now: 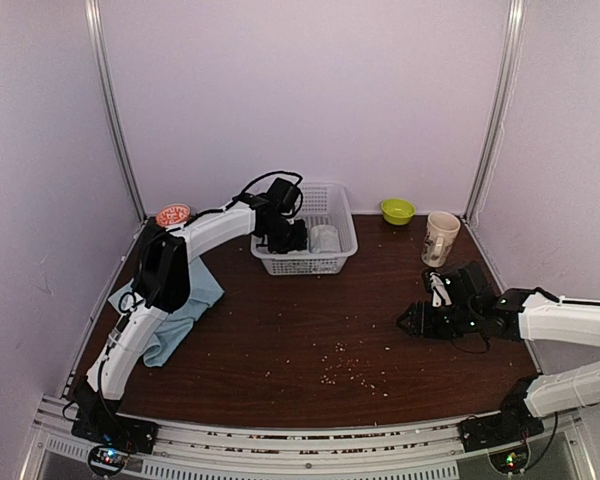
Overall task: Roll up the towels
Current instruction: Place the towel in the bin.
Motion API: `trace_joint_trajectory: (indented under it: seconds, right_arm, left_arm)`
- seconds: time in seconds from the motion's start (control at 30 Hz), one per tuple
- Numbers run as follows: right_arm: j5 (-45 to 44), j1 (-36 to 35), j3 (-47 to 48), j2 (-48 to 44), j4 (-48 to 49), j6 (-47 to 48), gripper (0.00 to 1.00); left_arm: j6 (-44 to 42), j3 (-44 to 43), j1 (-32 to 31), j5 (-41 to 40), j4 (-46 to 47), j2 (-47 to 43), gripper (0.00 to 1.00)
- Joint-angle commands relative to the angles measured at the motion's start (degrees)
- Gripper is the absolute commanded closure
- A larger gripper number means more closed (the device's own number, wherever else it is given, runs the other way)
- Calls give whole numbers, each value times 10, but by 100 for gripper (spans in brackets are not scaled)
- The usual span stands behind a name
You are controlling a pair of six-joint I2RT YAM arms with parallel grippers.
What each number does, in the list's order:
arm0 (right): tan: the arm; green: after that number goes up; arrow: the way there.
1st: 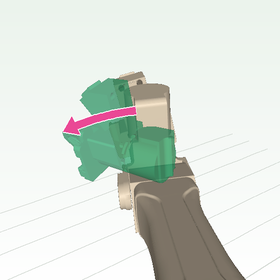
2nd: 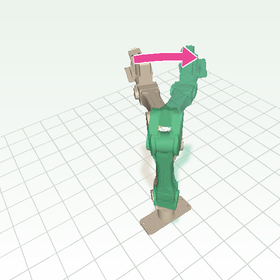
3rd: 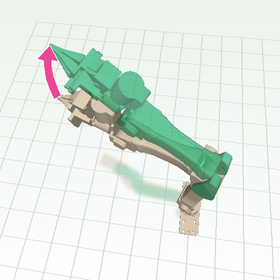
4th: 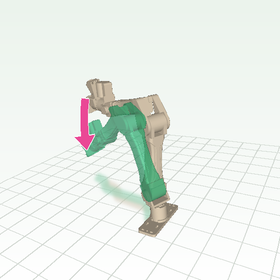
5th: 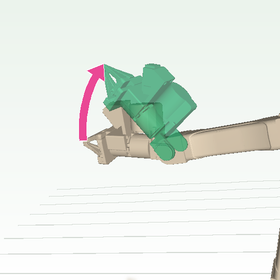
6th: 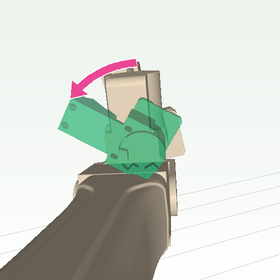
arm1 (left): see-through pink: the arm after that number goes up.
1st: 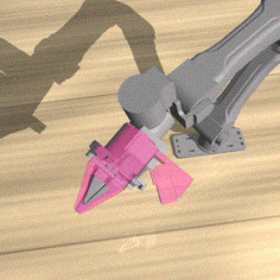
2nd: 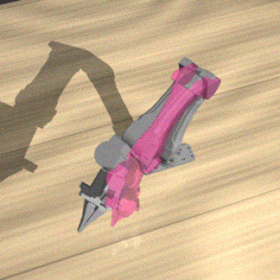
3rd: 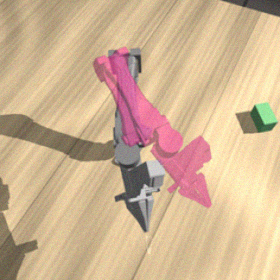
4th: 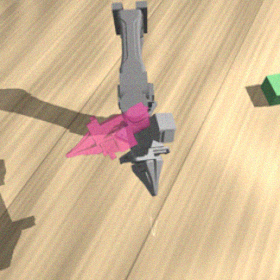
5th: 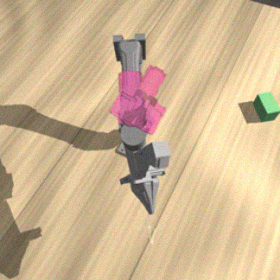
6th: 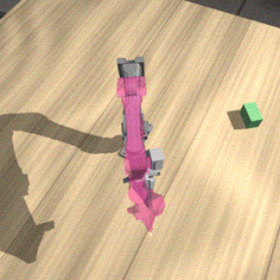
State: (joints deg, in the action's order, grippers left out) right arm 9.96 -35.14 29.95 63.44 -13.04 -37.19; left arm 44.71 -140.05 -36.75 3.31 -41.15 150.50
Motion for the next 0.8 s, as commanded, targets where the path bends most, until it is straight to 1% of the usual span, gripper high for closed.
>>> trace_joint_trajectory:
  seconds: [0.0, 0.23, 0.37, 0.7, 0.77]
  right_arm:
    - [3, 7, 5, 5, 11, 11, 43]
    - [5, 9, 2, 3, 10, 11, 43]
    - [5, 9, 2, 2, 10, 10, 42]
    - [8, 10, 3, 3, 13, 9, 42]
    - [9, 10, 4, 2, 13, 9, 42]
  left_arm:
    - [-4, -18, 1, 15, 13, 11, 75]
    - [-5, -15, 3, 19, 11, 9, 68]
    - [-4, -8, 3, 19, 9, 3, 60]
    - [-11, 18, 4, 16, 11, -32, 36]
    - [-14, 22, 4, 16, 13, -41, 27]
